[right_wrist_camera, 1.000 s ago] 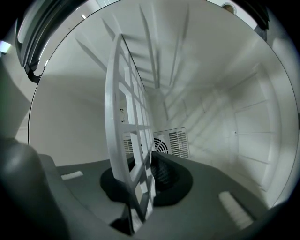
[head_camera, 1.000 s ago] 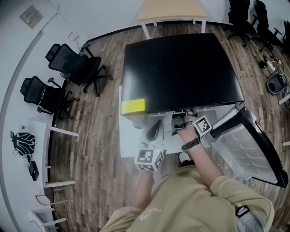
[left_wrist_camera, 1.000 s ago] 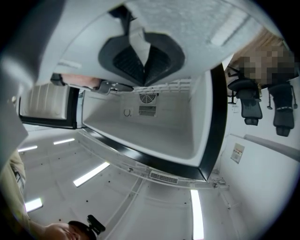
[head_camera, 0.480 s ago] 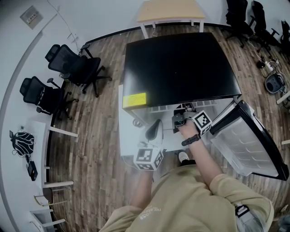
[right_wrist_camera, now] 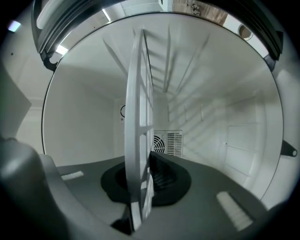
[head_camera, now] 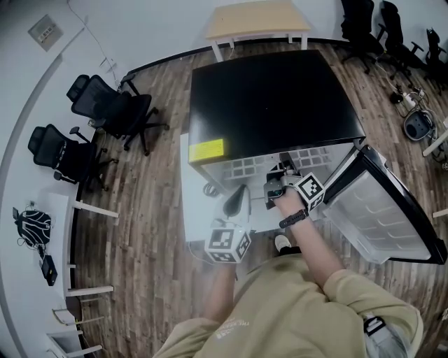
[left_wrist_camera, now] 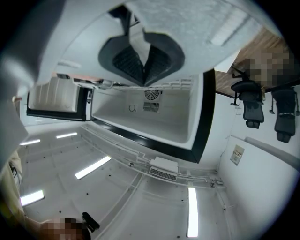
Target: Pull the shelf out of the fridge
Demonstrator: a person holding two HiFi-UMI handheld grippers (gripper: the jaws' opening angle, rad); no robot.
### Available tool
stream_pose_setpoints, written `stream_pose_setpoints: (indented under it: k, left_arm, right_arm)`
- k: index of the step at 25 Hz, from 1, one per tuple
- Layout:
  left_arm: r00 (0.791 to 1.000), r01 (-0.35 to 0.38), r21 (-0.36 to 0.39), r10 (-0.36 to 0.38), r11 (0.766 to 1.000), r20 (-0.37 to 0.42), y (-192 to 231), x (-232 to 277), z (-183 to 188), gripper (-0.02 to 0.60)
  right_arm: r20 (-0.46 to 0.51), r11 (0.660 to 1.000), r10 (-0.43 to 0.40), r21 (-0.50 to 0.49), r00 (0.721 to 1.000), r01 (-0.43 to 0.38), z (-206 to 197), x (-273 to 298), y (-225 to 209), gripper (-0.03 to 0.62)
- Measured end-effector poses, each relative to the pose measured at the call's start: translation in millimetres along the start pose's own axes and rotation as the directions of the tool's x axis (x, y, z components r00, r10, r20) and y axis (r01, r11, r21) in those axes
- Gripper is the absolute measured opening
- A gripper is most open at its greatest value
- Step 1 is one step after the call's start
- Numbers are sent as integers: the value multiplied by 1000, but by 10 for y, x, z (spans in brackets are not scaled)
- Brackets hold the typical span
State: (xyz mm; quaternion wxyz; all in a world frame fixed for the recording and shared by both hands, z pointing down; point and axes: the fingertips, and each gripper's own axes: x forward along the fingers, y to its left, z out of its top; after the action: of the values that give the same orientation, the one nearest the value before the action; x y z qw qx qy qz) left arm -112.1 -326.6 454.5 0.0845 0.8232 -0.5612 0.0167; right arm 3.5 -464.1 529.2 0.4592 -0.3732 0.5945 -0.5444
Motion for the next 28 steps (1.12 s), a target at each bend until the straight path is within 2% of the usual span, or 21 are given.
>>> stream_pose_setpoints:
  k: [8, 15, 20, 24, 28]
  left_arm:
    - [999, 44, -18, -44, 999, 0, -136, -83, -37, 2]
    - [998, 68, -41, -68, 997, -3, -264, -418, -299, 2]
    - [995, 102, -51, -102, 994, -12, -318, -427, -230, 2]
    - [991, 129, -52, -130, 990, -12, -419, -669, -421, 2]
    - [990, 138, -75, -139, 988, -13, -380, -692, -347, 2]
  right_arm:
    - [1, 1000, -1, -25, 1000, 1, -40, -247, 27, 29]
    - [9, 999, 18, -28, 1000, -17, -133, -783, -52, 29]
    - [20, 999, 13, -32, 1000, -12, -128, -825, 31, 29]
    - [-4, 998, 17, -67, 1000, -17, -163, -1129, -57, 28]
    - [-7, 997, 13, -73, 1000, -14, -170, -1175, 63, 29]
